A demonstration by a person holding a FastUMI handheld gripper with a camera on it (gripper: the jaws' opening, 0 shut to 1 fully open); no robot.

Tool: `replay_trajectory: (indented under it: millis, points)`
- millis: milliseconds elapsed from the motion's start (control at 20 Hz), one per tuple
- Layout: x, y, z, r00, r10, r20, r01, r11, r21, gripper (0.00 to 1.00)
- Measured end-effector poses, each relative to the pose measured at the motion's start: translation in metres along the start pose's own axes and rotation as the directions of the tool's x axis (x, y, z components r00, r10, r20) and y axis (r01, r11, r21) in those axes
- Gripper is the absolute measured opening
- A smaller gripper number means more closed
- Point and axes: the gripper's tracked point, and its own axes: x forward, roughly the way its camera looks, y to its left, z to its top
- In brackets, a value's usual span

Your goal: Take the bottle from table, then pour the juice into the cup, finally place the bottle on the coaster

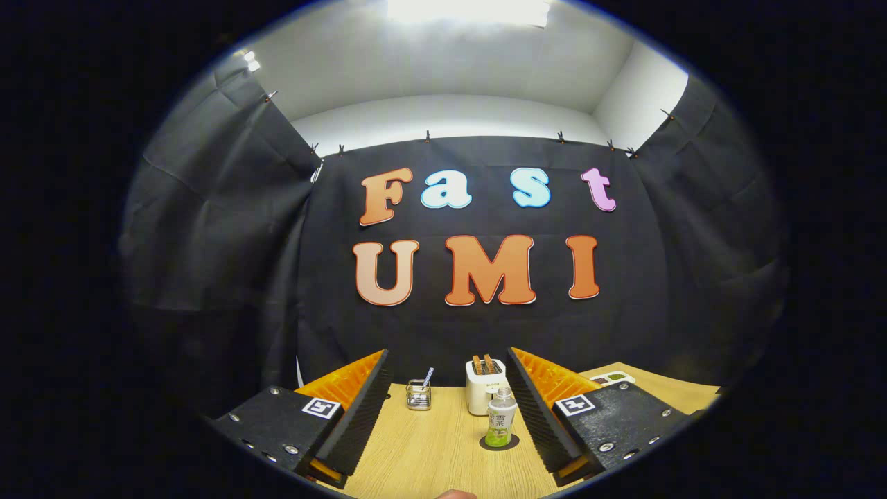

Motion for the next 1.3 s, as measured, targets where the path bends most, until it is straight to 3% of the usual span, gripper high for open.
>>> replay_trajectory:
  millis: [350,600,850,950,1300]
  points:
    - [-0.031,0.033,0.027,0.995,0.075,0.072,-0.081,0.993,0.082,0.97]
    - [-0.036,0.030,0.027,0.993,0.075,0.094,-0.077,0.997,0.020,0.97]
    - [-0.040,0.038,0.028,0.988,0.109,0.108,-0.111,0.994,0.012,0.97]
    - [-0.041,0.051,0.029,0.979,0.166,0.121,-0.168,0.986,0.009,0.97]
    - [-0.036,0.045,0.022,0.978,0.180,0.104,-0.183,0.983,0.015,0.97]
